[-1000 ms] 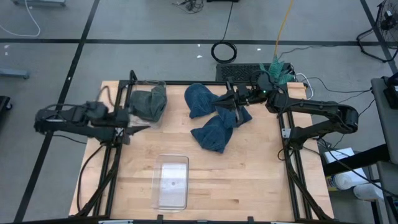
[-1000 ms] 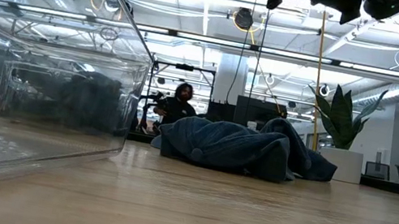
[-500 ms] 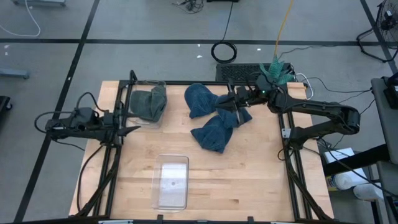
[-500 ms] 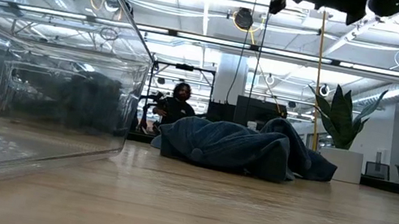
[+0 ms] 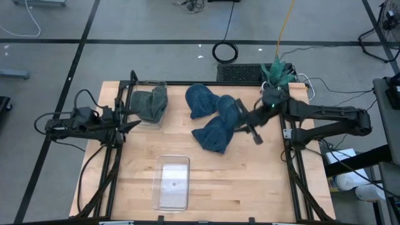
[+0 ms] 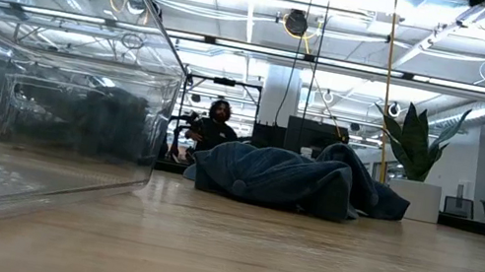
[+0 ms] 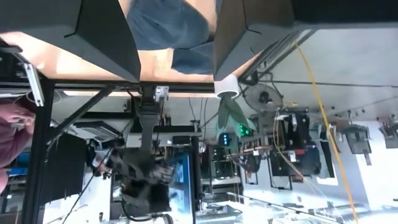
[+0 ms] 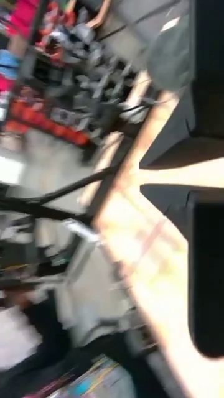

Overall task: Pick & Place hat
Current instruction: Put the bottom blue cap into the bottom transparent bin

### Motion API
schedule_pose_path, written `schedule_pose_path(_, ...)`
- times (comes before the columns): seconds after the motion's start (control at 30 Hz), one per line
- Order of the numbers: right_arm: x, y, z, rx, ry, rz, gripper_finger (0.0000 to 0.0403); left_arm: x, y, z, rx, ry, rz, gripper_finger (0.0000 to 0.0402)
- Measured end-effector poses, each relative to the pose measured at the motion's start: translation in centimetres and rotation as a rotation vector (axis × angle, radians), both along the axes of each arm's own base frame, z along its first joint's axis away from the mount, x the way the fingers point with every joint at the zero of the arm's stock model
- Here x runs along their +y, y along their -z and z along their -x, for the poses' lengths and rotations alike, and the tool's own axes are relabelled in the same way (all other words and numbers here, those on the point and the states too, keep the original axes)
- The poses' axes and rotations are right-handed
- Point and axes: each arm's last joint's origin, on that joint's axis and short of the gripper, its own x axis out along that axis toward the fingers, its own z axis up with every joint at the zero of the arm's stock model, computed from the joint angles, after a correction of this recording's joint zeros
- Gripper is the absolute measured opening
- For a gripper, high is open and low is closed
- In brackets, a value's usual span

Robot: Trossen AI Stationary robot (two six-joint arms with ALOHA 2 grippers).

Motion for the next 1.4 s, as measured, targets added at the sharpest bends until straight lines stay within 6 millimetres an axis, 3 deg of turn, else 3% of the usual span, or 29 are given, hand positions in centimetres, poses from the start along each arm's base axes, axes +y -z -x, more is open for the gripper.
schedule_pose_path(0.23,4.5,2.9,-1.2,0.179,0.337,0.299,0.0161,0.0,-0.1,0.0,-0.012,0.0,-0.002,0.0209)
schedule_pose_path(0.47,6.3,5.6,-1.8,0.316,0.794,0.526,0.0251,0.0,-0.1,0.0,-0.014,0.0,-0.003,0.0209)
schedule_pose_path(0.77,6.2,9.6,-0.6,0.59,0.966,0.324,0.0251,0.0,-0.1,0.0,-0.013,0.001,-0.004,0.0209)
schedule_pose_path(1.1,6.5,15.8,1.0,0.527,0.957,0.247,0.0247,0.0,-0.1,0.0,-0.012,0.0,-0.005,0.0209)
schedule_pose_path(1.4,5.5,19.1,2.8,0.463,1.017,0.34,0.0247,0.0,-0.1,0.0,-0.012,0.001,-0.005,0.0209)
